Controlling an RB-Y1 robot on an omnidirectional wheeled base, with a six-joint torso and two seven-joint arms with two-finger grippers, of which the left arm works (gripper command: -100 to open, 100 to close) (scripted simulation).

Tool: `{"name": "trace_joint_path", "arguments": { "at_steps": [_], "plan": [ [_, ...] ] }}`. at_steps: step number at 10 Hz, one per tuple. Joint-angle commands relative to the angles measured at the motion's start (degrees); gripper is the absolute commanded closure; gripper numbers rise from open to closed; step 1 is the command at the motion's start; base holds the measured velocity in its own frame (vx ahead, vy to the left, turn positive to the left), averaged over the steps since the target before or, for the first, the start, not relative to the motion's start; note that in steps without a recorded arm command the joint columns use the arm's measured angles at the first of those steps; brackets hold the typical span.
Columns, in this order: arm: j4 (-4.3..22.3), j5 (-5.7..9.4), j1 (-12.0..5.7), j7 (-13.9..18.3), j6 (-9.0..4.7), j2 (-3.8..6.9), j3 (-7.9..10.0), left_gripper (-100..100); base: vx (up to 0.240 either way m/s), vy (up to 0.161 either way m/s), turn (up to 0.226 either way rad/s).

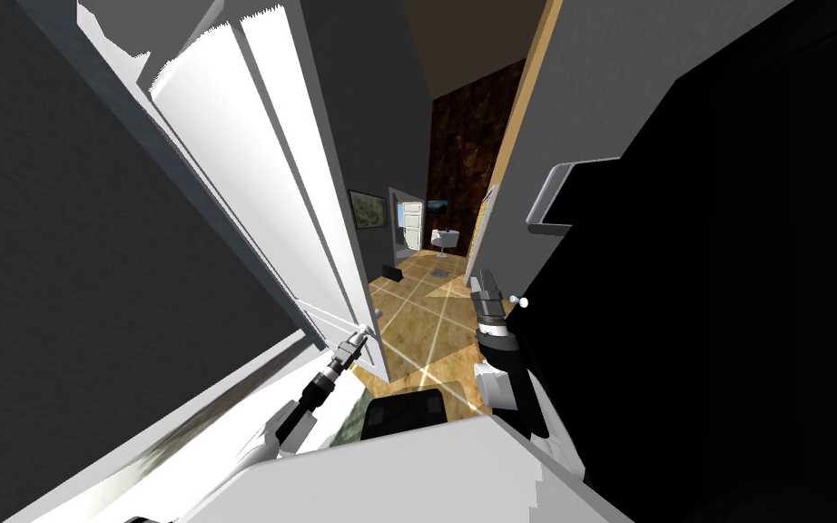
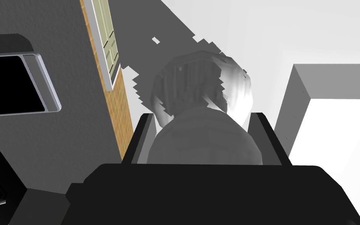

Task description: Push the door open

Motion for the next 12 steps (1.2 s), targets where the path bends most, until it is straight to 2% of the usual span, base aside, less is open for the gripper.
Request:
{"name": "trace_joint_path", "arguments": {
  "at_steps": [1, 5, 12],
  "plan": [
    [0.0, 0.03, 0.03, 0.0, 0.02, 0.11, 0.07, 100, -0.033, 0.016, -0.018],
    [0.0, 0.03, 0.03, 0.0, 0.02, 0.11, 0.07, 100, -0.012, 0.008, 0.002],
    [-0.1, 2.59, -0.02, 8.4, 0.62, -1.02, 1.15, 100, 0.019, 0.001, -0.039]
  ]
}}
